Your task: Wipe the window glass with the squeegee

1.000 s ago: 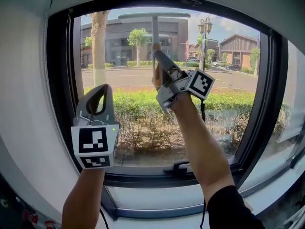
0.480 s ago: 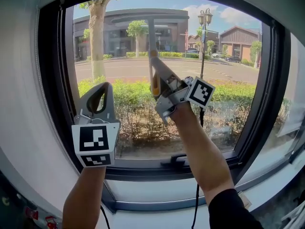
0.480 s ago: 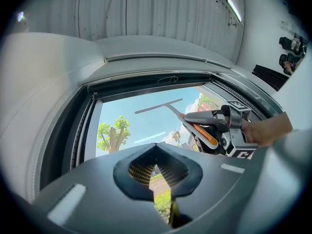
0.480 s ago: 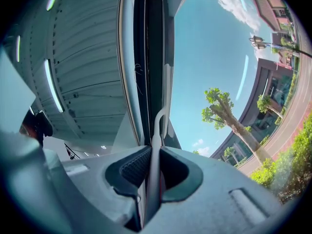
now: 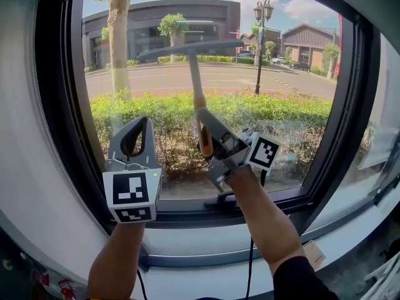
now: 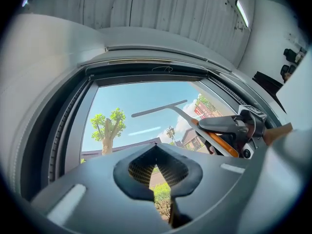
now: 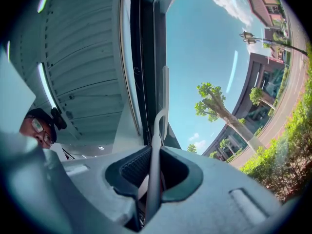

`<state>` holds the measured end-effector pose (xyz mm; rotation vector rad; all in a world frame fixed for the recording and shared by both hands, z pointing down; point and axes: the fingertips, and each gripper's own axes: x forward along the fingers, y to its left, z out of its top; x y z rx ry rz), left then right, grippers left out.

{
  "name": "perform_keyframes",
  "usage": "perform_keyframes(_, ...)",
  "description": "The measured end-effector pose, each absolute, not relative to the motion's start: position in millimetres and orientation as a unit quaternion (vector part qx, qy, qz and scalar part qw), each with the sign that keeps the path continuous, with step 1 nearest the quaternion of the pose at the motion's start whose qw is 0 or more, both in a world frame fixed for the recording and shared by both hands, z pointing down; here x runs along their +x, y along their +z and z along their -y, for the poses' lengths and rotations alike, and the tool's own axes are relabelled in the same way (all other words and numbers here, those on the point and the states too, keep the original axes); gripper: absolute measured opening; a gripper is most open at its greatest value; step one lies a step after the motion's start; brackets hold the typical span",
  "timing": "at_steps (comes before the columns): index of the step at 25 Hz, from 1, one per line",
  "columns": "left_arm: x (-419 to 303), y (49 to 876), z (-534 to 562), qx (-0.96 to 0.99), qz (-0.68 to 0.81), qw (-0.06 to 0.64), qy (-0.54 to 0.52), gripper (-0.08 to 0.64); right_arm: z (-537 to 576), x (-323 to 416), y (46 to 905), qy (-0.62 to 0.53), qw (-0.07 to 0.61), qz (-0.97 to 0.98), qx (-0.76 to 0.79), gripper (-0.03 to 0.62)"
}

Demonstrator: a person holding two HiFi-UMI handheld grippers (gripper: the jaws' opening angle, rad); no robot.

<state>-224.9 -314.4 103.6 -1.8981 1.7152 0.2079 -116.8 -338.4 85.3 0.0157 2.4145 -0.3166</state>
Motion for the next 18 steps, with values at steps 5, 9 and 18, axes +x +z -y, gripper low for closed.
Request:
perform_keyframes(5, -215, 124, 323, -0.720, -0.636, 0.269, 0.067, 0.017, 336, -105, 120, -0.136, 0.341, -0.930, -0.003, 0.048)
perform_keyframes(9, -208, 133, 326, -0.724, -0.634, 0.267, 0.057, 0.017, 334, -100, 137, -0.146, 0.338, -0.930, -0.005, 0.048)
perform_keyframes(18, -198, 142, 331, -0.732, -0.630, 0.256, 0.050, 0.017, 336, -92, 153, -0.158, 0.338, -0.928, -0.008, 0.048)
